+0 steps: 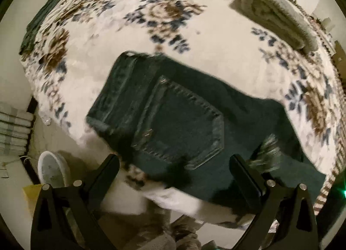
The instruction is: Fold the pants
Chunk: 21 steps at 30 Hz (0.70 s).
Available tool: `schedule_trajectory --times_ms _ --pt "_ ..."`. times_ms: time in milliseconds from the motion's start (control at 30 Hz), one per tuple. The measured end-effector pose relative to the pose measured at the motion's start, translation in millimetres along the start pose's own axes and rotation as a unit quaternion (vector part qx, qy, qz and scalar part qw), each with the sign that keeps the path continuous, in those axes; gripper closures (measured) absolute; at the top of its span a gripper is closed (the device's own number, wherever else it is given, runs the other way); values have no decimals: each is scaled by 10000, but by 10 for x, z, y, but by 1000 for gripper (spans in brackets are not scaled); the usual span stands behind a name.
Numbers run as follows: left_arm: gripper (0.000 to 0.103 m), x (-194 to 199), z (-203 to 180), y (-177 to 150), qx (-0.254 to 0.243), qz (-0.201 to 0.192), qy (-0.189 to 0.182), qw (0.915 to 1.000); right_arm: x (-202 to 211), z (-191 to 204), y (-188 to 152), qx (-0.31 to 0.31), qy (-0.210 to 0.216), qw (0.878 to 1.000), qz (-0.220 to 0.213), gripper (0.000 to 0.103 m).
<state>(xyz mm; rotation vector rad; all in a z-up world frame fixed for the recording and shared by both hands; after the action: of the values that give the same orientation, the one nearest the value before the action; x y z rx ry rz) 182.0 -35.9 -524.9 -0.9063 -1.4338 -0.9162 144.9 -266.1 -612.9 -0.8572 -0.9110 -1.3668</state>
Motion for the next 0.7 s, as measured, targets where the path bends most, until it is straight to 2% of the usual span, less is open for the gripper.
schedule_trajectory --times_ms 67,133,233,333,367,400,433,467,500,533,567,700 --pt "0 -15 -169 25 -131 20 -221 9997 241 -194 -84 -374 405 9983 -176 34" --pt "0 -77 -362 34 -298 131 -432 9985 511 -473 -199 -793 525 9945 -428 31" --pt "0 -275 -720 39 -509 422 -701 9953 790 -935 -395 -1369 318 9885 -564 31" --pt "2 -596 -1025 29 -715 791 -701 9918 944 -1337 -517 -1766 52 9828 -541 31" --pt "13 -717 -1113 13 -803 960 -634 9901 968 -1427 -550 -1841 -65 9816 -510 31" --pt "30 -813 -1163 -1 -858 1100 -600 9884 980 -1524 -569 -1917 -163 9802 -468 31" --pt "38 -914 -1209 -21 -917 1248 -576 9863 976 -1598 -559 -2000 -242 9786 -422 31" --pt "47 -972 -1236 -38 -972 1306 -519 9853 959 -1633 -540 -2054 -296 9774 -398 26" --pt "64 -989 -1258 -57 -1071 1244 -472 9853 960 -1679 -539 -2124 -342 9759 -372 11" --pt "77 -969 -1272 -69 -1161 1157 -520 9851 960 -1742 -551 -2208 -356 9742 -305 3" --pt "96 -935 -1269 -80 -1196 1074 -607 9851 940 -1788 -556 -2277 -385 9726 -262 0" --pt "99 -764 -1153 -91 -1104 760 -955 9864 843 -1752 -494 -2247 -1019 9688 -227 0"
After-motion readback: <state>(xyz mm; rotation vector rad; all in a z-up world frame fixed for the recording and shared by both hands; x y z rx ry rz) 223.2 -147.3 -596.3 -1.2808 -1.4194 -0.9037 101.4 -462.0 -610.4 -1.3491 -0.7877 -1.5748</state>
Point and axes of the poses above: each gripper's, at about its wrist camera, not at the fingertips, and x roughly against the way its jaws point, z to its left, y to its top, the point moved 2 cm from there along -x, roughly the way its jaws point, and after that the axes turned 11 degrees about z, right-handed, at the moved point
